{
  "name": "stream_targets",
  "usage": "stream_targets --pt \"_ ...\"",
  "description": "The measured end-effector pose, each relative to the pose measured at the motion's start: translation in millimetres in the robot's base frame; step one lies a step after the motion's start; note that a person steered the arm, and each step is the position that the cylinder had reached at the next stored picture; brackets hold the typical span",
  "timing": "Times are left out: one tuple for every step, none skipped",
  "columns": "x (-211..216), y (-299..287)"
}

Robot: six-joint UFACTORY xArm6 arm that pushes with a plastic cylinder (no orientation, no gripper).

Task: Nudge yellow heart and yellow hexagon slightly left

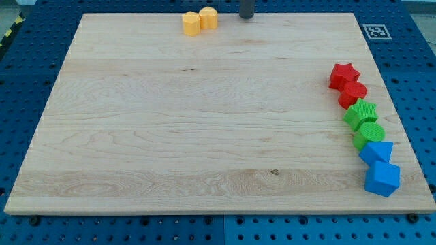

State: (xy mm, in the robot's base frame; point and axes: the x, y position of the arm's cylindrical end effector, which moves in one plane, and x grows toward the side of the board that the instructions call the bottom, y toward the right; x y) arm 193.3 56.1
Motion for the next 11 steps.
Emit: stream_targets --pt "0.1 -27.3" --pt "0.1 -31.4" --pt "0.1 -31.4" --pt "1.7 -48.9" --pt "1.7 -50.4" --pt "9.9 -53.5" --pt "12.3 -53.8" --pt "12.3 -53.8" --pt "23.8 -53.9" --pt "27.2 -53.9" --pt "27.5 -53.9"
